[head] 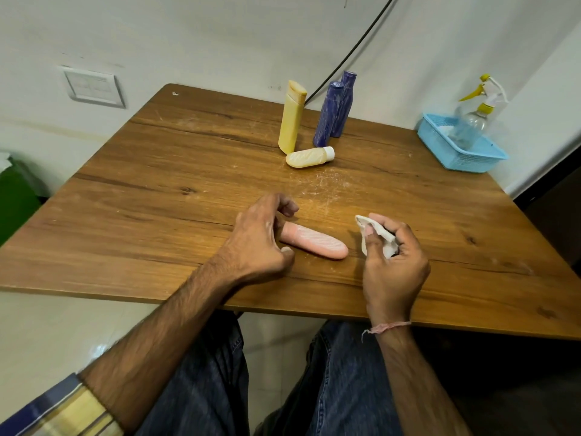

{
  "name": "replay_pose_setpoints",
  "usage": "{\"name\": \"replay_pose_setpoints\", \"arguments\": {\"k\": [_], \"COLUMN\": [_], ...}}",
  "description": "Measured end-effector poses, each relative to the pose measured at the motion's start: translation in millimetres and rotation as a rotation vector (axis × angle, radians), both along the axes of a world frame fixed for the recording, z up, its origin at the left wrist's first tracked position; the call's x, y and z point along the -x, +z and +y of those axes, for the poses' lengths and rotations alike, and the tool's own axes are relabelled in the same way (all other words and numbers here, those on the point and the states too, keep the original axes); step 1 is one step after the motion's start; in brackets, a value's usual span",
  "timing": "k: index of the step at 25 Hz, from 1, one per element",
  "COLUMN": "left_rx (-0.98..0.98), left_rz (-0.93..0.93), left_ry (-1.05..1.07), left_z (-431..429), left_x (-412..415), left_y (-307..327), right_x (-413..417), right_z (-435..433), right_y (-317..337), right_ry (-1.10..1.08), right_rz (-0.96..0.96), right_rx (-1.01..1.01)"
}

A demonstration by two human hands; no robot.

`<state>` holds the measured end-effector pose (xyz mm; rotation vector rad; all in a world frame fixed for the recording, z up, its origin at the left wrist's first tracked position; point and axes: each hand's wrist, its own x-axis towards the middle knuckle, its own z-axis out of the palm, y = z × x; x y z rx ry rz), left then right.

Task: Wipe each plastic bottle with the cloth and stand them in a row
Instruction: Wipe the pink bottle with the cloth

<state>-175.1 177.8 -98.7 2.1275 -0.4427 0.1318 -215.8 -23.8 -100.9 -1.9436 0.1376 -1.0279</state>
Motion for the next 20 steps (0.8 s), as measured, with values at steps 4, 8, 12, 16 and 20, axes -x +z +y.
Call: {"name": "replay_pose_setpoints", "arguments": {"k": [4,8,12,16,20], "left_rx": [-0.100,-0.117,-0.133,-0.137,-0.129], "left_rz": [0.005,-0.025,-0.008,0.012,0.061], "left_ry": [-0.010,-0.009,0.029,0.047,0.069], "left_z": [1,3,3,-1,-1], "left_x": [-4,-4,-4,0,-1], "left_y": [-1,-1,0,3,3], "right_x": [1,5,10,13,14], "right_z": [-17,-32,-32,-32,-23], "right_y": [1,2,0,-3,-5], "right_ry": [0.028,0.127,0.171,0.131,0.121], "right_rz": [0.092,0.146,0.133,0.147,0.194], "right_rx": [0.057,0.241,0.359,0.445,0.526]}}
